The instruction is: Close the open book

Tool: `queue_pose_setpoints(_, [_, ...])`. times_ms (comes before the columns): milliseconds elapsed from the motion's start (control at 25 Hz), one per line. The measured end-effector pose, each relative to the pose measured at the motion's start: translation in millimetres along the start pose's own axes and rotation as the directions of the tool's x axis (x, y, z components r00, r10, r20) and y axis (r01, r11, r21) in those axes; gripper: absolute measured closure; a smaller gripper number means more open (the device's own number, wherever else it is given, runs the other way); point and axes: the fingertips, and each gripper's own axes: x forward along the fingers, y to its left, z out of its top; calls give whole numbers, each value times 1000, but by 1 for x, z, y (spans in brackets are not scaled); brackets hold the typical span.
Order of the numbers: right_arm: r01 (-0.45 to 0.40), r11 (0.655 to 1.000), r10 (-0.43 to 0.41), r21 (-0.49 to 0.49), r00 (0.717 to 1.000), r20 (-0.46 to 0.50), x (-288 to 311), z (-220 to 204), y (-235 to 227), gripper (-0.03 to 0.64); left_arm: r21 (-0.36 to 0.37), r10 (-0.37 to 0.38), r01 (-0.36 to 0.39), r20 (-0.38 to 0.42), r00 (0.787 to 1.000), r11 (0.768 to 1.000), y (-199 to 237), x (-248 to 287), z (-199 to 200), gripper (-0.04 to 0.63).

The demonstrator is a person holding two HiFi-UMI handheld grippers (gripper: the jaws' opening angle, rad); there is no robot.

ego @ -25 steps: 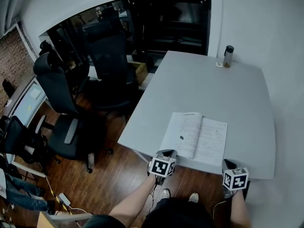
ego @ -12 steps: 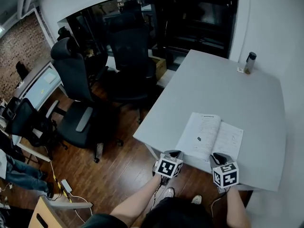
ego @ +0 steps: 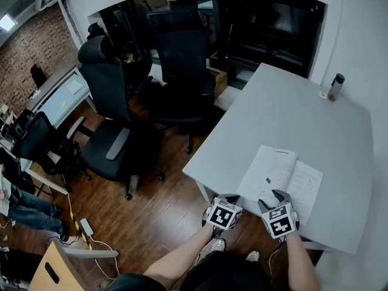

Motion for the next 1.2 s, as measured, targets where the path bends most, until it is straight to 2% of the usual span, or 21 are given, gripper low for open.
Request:
queue_pose_setpoints(160, [8, 999, -10, -37, 999, -53, 5, -10, -2, 403, 17, -28, 29, -12, 1000, 999, -6, 13, 1, 589])
queue_pose_setpoints(320, [28, 999, -30, -30, 998, -53, 1, -17, -8, 403, 26, -52, 53, -31, 998, 998, -16, 22, -1, 589])
queue_pose_setpoints(840, [59, 996, -56, 67, 998, -41, -21, -35, -28, 408, 55, -100, 103, -56, 993, 993, -45, 43, 3, 590])
queue_pose_setpoints(1200, [163, 968, -161, 188, 987, -28, -52, -63, -63, 416, 76, -79, 85, -75, 994, 994, -47, 46, -1, 590])
